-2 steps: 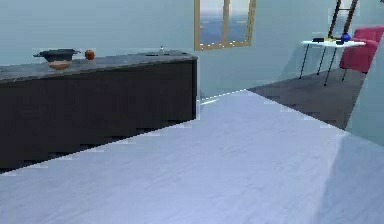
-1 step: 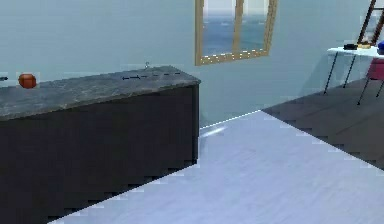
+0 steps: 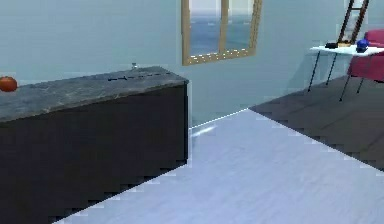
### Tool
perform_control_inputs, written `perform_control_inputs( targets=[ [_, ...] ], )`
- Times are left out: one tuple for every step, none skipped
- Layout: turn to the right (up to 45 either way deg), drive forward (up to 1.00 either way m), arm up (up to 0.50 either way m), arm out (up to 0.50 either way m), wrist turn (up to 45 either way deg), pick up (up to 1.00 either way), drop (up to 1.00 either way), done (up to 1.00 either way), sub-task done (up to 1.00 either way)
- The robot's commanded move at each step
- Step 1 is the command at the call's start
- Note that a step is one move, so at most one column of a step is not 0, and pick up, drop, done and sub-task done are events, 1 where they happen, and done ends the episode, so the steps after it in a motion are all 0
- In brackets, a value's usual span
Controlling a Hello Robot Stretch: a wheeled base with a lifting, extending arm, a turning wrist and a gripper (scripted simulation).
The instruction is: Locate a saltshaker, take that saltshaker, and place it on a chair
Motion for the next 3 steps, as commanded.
perform_control_inputs(
  targets=[
    [0.0,0.95,0.00,0.00,0.0,0.00,0.00,0.00,0.00],
    [-45.0,0.00,0.00,0.00,0.0,0.00,0.00,0.00,0.00],
    [-45.0,0.00,0.00,0.00,0.0,0.00,0.00,0.00,0.00]
  ],
)
